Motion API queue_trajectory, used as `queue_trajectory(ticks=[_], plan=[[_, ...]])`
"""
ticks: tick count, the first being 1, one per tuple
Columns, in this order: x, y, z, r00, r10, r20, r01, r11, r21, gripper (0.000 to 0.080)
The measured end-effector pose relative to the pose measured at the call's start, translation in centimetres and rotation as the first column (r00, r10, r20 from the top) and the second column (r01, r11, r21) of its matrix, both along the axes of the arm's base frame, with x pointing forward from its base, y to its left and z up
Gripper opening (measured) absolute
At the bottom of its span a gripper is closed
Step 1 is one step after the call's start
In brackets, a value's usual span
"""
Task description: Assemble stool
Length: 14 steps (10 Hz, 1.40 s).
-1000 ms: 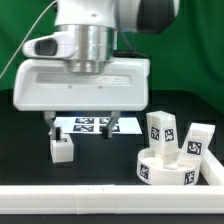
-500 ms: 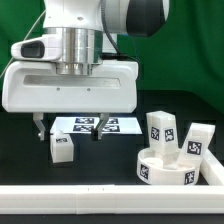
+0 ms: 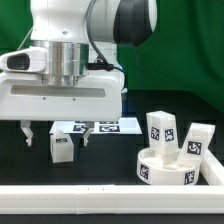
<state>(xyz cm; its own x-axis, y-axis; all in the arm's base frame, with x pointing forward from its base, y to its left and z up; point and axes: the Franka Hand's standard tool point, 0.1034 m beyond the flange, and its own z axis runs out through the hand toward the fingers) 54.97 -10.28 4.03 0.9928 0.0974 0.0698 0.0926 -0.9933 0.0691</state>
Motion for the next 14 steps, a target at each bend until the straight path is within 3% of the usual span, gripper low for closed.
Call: queue_trajectory(ticks=[1, 2, 4, 8, 11, 13, 14], plan=[[-0.7, 1.0, -0.2, 0.993, -0.028, -0.113, 0.032, 0.999, 0.035, 0.0649], [-0.3, 1.2, -0.1, 0.983, -0.036, -0.179, 0.043, 0.998, 0.035, 0.0649], [-0.6, 0.5, 0.0, 0.94, -0.066, -0.335, 0.065, 0.998, -0.016, 0.0649], [-1.4, 0.9, -0.1, 0.825, -0.076, -0.56, 0.08, 0.997, -0.017, 0.0649], [-3.1, 1.2, -1.9, 0.725, -0.083, -0.684, 0.088, 0.996, -0.028, 0.0649], [-4.5, 0.8, -2.2, 0.608, -0.089, -0.789, 0.083, 0.995, -0.048, 0.0649], [-4.4, 0.7, -2.4, 0.555, -0.093, -0.826, 0.086, 0.995, -0.054, 0.0649]])
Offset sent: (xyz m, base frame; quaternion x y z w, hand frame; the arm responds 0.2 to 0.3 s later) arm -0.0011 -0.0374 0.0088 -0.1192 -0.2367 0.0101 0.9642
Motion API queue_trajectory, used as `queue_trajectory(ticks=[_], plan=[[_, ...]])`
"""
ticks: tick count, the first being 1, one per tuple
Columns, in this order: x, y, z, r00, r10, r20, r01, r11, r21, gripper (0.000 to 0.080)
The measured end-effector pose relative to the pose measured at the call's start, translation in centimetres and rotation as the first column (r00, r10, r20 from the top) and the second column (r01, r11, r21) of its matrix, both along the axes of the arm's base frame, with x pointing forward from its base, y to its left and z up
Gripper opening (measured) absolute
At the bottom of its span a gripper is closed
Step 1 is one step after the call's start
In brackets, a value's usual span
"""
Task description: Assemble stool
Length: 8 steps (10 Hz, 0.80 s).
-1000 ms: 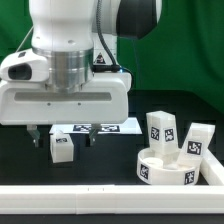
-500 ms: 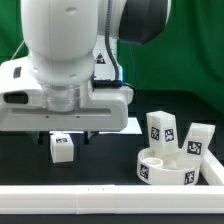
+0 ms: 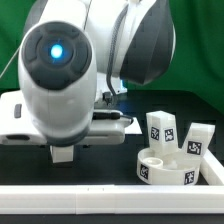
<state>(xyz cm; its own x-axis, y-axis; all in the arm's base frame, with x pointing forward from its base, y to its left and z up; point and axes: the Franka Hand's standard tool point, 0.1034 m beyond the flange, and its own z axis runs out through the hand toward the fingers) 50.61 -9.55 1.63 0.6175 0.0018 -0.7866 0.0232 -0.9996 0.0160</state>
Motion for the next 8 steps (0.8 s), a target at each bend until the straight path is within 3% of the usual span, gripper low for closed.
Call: queue_trajectory(ticks=[1, 5, 8], plan=[[1.0, -0.1, -0.21, 1.0, 0.009, 0.028, -0.009, 1.0, -0.003, 0.0649], [1.36, -0.39, -0.16, 0.999, 0.027, 0.031, -0.028, 0.999, 0.03, 0.0649], [0.93, -0.68, -0.86, 0.999, 0.018, 0.029, -0.018, 1.0, 0.02, 0.0649]])
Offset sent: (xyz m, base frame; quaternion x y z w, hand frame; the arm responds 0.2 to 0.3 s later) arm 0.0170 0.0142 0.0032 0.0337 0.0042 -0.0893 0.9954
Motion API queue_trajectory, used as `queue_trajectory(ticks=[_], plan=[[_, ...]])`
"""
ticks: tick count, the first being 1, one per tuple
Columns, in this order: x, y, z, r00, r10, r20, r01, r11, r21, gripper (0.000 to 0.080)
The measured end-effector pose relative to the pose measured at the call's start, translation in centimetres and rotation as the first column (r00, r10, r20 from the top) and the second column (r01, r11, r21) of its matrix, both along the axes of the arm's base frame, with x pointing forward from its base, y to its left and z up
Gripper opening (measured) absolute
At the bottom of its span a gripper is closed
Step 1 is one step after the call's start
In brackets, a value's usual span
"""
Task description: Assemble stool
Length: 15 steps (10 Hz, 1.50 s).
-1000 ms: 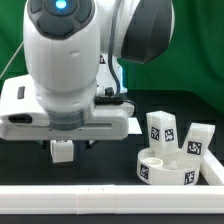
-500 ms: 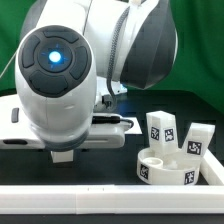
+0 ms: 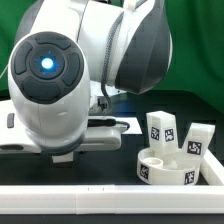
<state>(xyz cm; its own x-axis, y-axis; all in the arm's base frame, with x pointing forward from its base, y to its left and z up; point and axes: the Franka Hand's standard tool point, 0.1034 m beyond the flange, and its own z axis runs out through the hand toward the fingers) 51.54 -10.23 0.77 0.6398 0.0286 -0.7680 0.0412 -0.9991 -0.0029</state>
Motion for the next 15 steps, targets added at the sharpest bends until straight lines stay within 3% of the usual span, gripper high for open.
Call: queue_trajectory(ticks=[2, 3, 4, 6, 7, 12, 15], plan=[[0.0, 0.0, -0.1, 1.0, 0.001, 0.002, -0.001, 1.0, 0.0, 0.0404], [0.0, 0.0, -0.1, 1.0, 0.001, 0.003, -0.001, 1.0, 0.0, 0.0404], [0.0, 0.0, -0.1, 1.0, 0.0, 0.003, 0.0, 1.0, 0.0, 0.0335], [0.1, -0.1, 0.1, 1.0, -0.001, 0.005, 0.001, 1.0, -0.001, 0.0335], [0.5, 0.4, 1.0, 1.0, 0.002, 0.007, -0.002, 1.0, -0.003, 0.0335], [3.0, 5.1, 8.6, 0.994, 0.014, 0.106, -0.007, 0.998, -0.062, 0.0337], [3.2, 4.7, 8.0, 0.991, 0.014, 0.137, -0.006, 0.998, -0.064, 0.0337]])
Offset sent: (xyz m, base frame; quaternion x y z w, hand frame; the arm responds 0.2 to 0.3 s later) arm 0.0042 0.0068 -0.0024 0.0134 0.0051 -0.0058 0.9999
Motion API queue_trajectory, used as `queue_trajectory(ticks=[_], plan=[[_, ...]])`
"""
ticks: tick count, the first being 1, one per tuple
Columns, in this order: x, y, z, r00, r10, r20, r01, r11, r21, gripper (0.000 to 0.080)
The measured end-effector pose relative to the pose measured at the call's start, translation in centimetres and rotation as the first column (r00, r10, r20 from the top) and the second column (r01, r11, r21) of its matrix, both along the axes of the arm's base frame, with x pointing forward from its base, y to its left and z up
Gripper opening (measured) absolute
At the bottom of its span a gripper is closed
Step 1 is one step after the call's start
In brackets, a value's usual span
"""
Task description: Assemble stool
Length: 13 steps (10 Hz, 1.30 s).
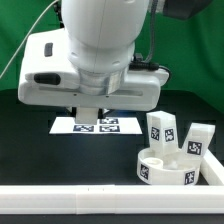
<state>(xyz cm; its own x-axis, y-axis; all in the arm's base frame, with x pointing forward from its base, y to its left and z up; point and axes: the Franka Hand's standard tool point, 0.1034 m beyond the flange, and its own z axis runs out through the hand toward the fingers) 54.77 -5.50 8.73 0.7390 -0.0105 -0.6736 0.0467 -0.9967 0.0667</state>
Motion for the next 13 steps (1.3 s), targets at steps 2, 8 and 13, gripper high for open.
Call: queue_trajectory(ticks=[2, 8, 13], plan=[[1.2, -0.6, -0.8, 0.997, 0.007, 0.074, -0.007, 1.0, 0.006, 0.0337], [3.5, 0.1, 0.4, 0.863, -0.036, 0.504, 0.033, 0.999, 0.016, 0.0337], [4.6, 0.3, 0.5, 0.642, -0.099, 0.76, 0.097, 0.994, 0.047, 0.0337]])
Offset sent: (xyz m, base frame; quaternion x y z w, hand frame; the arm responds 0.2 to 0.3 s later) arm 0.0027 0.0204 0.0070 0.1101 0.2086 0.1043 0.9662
